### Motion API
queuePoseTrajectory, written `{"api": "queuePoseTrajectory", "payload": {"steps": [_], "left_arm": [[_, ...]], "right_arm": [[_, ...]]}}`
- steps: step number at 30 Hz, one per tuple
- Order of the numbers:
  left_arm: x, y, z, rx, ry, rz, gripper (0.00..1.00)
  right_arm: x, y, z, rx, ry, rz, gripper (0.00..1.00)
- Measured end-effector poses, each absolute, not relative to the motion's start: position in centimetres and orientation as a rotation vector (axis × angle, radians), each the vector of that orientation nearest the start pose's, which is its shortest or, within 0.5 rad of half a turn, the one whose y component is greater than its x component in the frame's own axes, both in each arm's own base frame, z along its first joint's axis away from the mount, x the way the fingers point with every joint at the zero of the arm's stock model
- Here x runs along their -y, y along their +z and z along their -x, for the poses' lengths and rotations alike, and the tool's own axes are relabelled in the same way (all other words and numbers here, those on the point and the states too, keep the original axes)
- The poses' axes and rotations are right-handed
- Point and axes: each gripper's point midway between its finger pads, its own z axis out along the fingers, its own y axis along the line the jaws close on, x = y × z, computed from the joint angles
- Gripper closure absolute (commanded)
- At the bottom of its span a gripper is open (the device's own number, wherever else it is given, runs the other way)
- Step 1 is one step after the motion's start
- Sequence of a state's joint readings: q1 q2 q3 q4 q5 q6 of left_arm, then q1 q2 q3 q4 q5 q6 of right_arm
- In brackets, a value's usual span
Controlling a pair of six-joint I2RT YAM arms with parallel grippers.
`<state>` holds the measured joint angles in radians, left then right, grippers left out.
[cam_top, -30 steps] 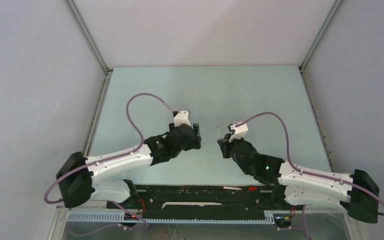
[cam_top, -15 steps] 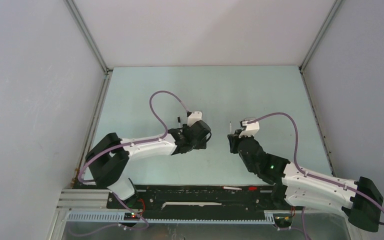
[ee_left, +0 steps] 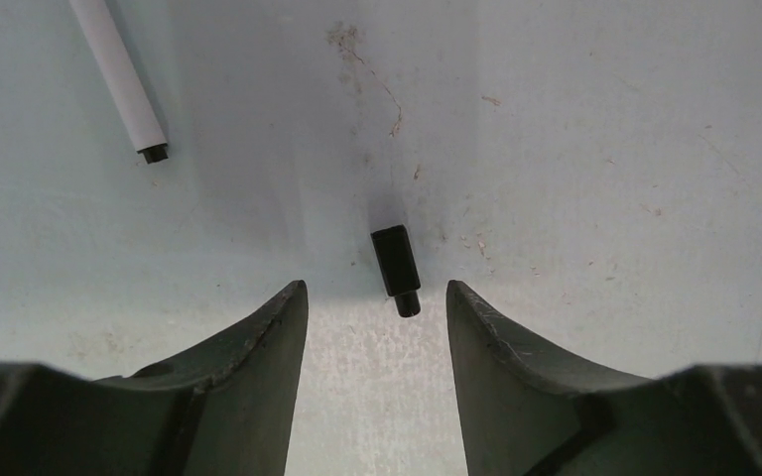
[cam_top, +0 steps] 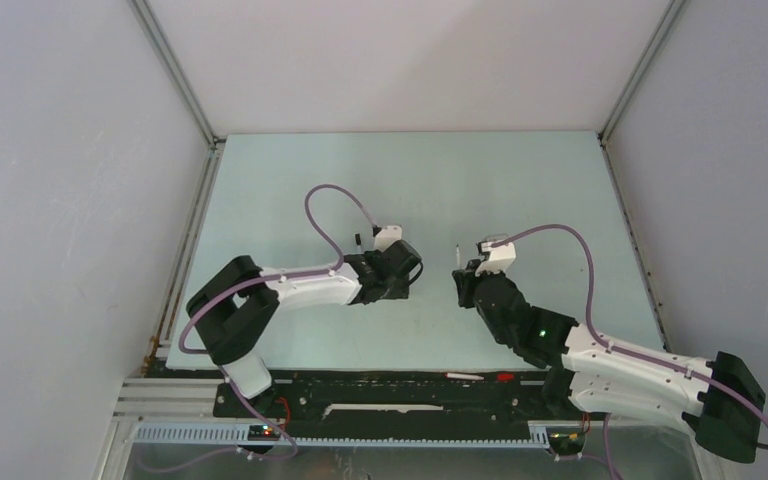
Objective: Insert the pens into the pen caps
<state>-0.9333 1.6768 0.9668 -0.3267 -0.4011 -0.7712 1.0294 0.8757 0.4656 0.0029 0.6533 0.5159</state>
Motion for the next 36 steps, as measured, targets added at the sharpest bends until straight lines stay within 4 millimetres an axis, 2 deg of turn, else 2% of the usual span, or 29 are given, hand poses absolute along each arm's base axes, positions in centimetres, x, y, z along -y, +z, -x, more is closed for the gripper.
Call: {"api": "queuePoseTrajectory", "payload": {"steps": [8, 14, 21, 28, 32, 36], "left_arm": [[27.3, 1.8, -25.6, -2.531, -0.162, -0.039, 0.51], [27.5, 1.8, -26.3, -2.528, -0.181, -0.015, 0.57], [27.8, 1.7, -26.4, -2.529, -0.202, -0.013, 0.77], [28.0, 1.7, -26.5, -2.527, -0.210, -0.012, 0.90], [27.8, 1.8, -26.4, -2.529, -0.201, -0.012, 0.92], [26.4, 2.2, -25.7, -2.532, -0.165, -0.003, 0.88]], "right_arm": [[-20.8, 14.8, -22.9, -1.917, 0.414, 0.084, 1.00], [-20.9, 14.8, -23.0, -1.917, 0.419, 0.084, 1.00], [-20.9, 14.7, -23.0, -1.922, 0.419, 0.085, 1.00], [-20.8, 14.6, -23.1, -1.926, 0.423, 0.084, 1.00], [-20.8, 14.6, -23.1, -1.928, 0.426, 0.085, 1.00], [-20.8, 14.6, -23.1, -1.929, 0.426, 0.086, 1.00]]}}
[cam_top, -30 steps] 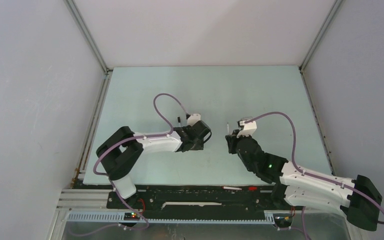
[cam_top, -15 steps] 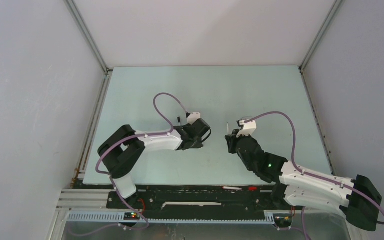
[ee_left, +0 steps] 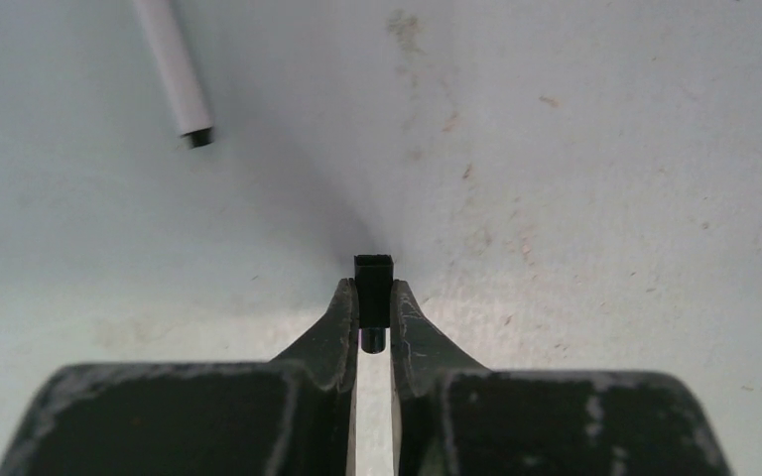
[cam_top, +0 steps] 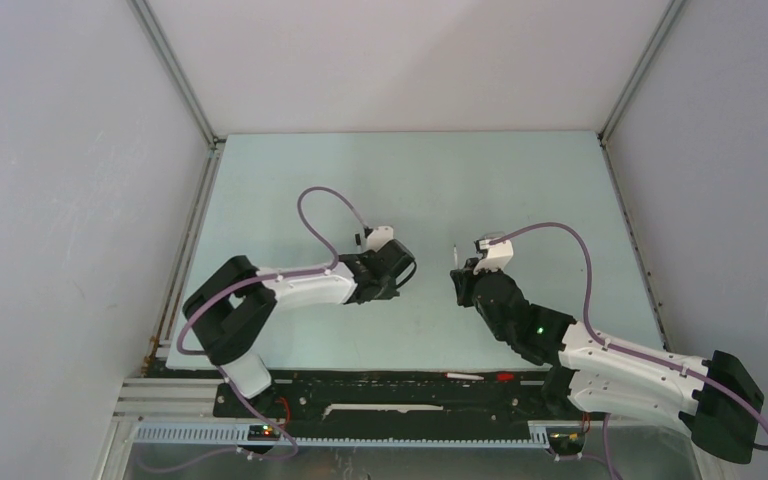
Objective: Insert the pens into the pen caps
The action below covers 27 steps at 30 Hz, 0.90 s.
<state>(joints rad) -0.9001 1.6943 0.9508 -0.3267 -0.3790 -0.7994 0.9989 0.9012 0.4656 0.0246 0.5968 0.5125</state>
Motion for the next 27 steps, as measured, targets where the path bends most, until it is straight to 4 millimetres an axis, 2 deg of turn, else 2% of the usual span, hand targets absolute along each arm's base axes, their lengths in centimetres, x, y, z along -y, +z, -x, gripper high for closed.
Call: {"api": "queuePoseTrajectory", "payload": {"steps": [6, 13, 16, 18, 21, 23, 27], "left_arm": [[24.0, 3.2, -24.5, -2.508, -0.140, 0.039, 0.86], [22.0, 1.6, -22.8, -2.544, -0.095, 0.035, 0.83], [21.8, 1.6, -22.6, -2.545, -0.104, 0.033, 0.80], [21.7, 1.6, -22.5, -2.547, -0.105, 0.031, 0.75], [21.8, 1.6, -22.4, -2.552, -0.110, 0.028, 0.60], [21.8, 1.6, -22.2, -2.557, -0.118, 0.018, 0.53], [21.5, 1.8, -21.8, -2.562, -0.123, -0.011, 0.49]], "right_arm": [[-20.9, 14.6, -23.1, -1.931, 0.431, 0.089, 1.00], [-21.0, 14.5, -23.1, -1.936, 0.438, 0.096, 1.00], [-21.0, 14.4, -23.1, -1.940, 0.435, 0.095, 1.00], [-21.0, 14.3, -23.2, -1.941, 0.436, 0.095, 1.00], [-21.0, 14.3, -23.2, -1.941, 0.436, 0.094, 1.00], [-21.0, 14.3, -23.2, -1.942, 0.437, 0.094, 1.00], [-21.0, 14.3, -23.2, -1.943, 0.440, 0.094, 1.00]]}}
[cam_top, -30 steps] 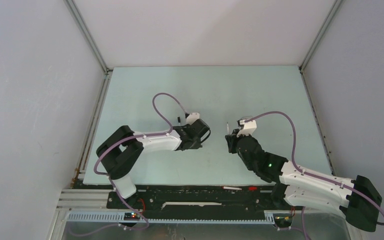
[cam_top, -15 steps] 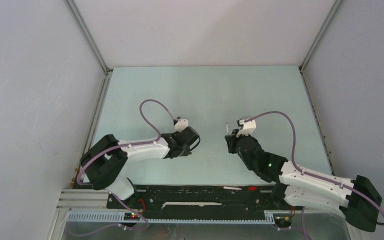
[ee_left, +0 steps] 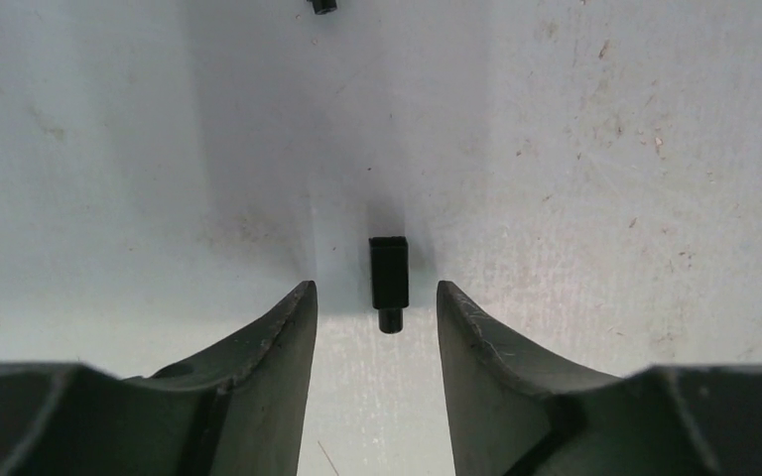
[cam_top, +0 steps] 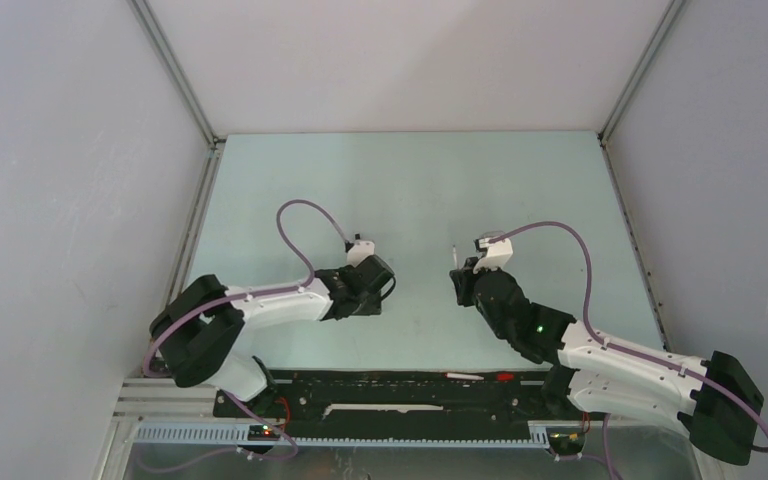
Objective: Insert the pens into the pen caps
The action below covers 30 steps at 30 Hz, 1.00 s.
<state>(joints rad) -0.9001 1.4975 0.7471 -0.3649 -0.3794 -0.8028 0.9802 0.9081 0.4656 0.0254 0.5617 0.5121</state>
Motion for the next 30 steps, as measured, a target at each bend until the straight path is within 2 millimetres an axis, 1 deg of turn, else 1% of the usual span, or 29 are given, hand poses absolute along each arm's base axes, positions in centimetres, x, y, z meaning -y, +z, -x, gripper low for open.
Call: {"api": "queuePoseTrajectory", "payload": {"steps": [3, 10, 15, 18, 22, 30], "left_arm": [[21.4, 2.2, -21.6, -2.565, -0.125, -0.048, 0.49], [20.7, 2.3, -20.5, -2.616, -0.086, -0.162, 0.48], [21.1, 3.1, -20.8, -2.612, -0.089, -0.198, 0.49], [21.7, 3.5, -21.2, -2.608, -0.109, -0.206, 0.51], [22.3, 3.7, -21.7, -2.610, -0.116, -0.200, 0.54], [21.9, 2.6, -21.9, -2.640, -0.073, -0.191, 0.61]], "right_arm": [[-20.9, 14.3, -23.3, -1.945, 0.441, 0.093, 1.00], [-21.0, 14.3, -23.3, -1.948, 0.447, 0.096, 1.00], [-20.9, 14.2, -23.3, -1.950, 0.448, 0.094, 1.00], [-20.9, 14.2, -23.4, -1.951, 0.449, 0.094, 1.00], [-20.9, 14.2, -23.4, -1.952, 0.451, 0.095, 1.00], [-20.9, 14.2, -23.4, -1.955, 0.455, 0.096, 1.00]]}}
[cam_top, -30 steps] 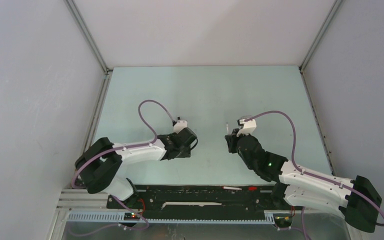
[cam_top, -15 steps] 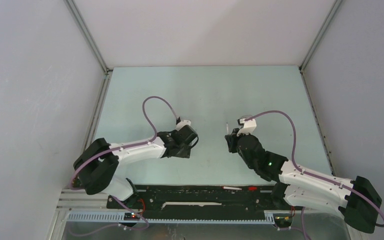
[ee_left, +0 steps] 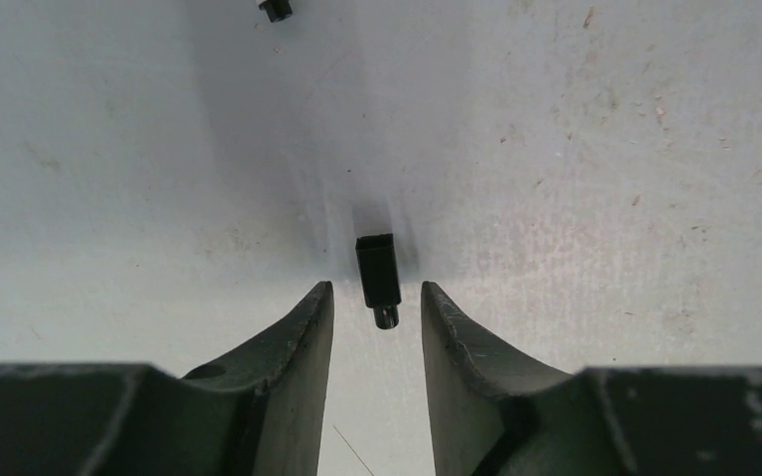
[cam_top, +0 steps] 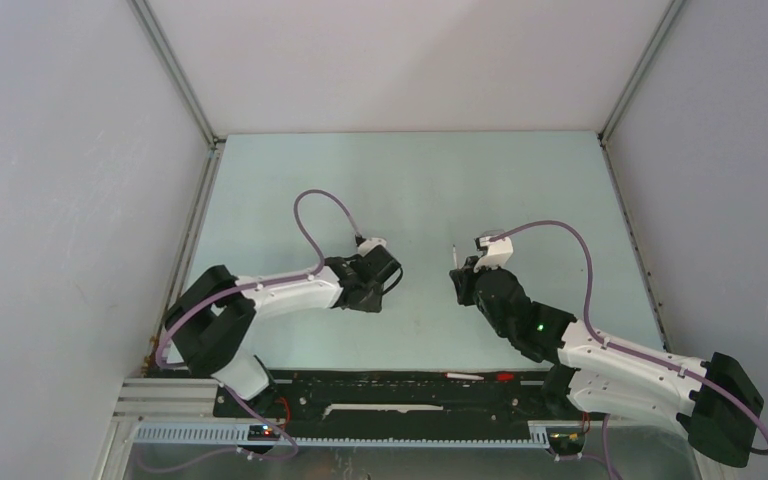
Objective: Insert the pens into the pen caps
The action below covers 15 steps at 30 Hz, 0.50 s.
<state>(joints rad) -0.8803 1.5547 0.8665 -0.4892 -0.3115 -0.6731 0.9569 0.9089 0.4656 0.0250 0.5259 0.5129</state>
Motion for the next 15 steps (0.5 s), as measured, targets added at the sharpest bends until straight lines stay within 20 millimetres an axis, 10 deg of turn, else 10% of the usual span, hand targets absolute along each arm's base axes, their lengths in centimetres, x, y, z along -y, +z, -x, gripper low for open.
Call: {"api": "queuePoseTrajectory", "payload": {"steps": [15], "left_arm": [[21.84, 1.43, -21.86, -2.662, -0.046, -0.196, 0.68]], "right_arm": [[-20.91, 14.16, -23.41, -1.956, 0.456, 0.095, 1.00]]}}
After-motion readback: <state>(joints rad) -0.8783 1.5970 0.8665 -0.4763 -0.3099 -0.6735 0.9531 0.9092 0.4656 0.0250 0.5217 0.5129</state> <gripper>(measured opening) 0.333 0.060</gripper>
